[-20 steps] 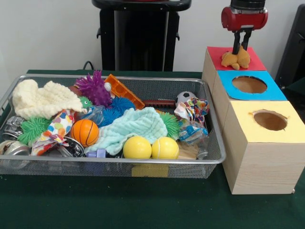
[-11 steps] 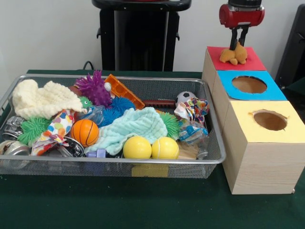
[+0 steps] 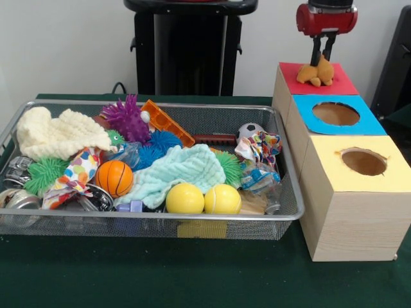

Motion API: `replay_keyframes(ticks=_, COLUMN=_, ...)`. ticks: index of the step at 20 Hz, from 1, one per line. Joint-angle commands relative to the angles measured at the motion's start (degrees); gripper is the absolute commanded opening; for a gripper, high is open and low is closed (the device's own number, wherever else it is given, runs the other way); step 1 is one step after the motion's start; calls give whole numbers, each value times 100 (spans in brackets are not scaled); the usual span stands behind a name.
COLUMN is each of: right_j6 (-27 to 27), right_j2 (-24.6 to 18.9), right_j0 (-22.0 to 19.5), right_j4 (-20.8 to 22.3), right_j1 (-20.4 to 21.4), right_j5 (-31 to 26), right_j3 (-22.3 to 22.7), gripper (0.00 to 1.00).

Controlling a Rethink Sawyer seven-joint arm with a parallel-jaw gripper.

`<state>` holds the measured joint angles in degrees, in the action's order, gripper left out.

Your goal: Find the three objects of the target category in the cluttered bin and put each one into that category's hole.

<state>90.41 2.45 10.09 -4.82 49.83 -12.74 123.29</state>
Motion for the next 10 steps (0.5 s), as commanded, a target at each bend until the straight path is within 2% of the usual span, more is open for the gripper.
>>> replay_keyframes(ticks=1, right_j6=1543, right_j2=-122, right_j0=127, right_j4=-304, right_j1=-530, right_j5=325, right_j3=246, gripper=0)
replay_keyframes(ticks=8, right_j6=1576, right_j2=-401, right_j0=-57, right_j4=-299, right_j1=-1509, right_j5=1313, right_j3=88, gripper=0)
replay_keyframes(ticks=10, right_j6=1555, right_j2=-445, right_j0=-125, right_j4=-262, right_j1=-1676, right_j5=1530, right_j3=69, gripper=0)
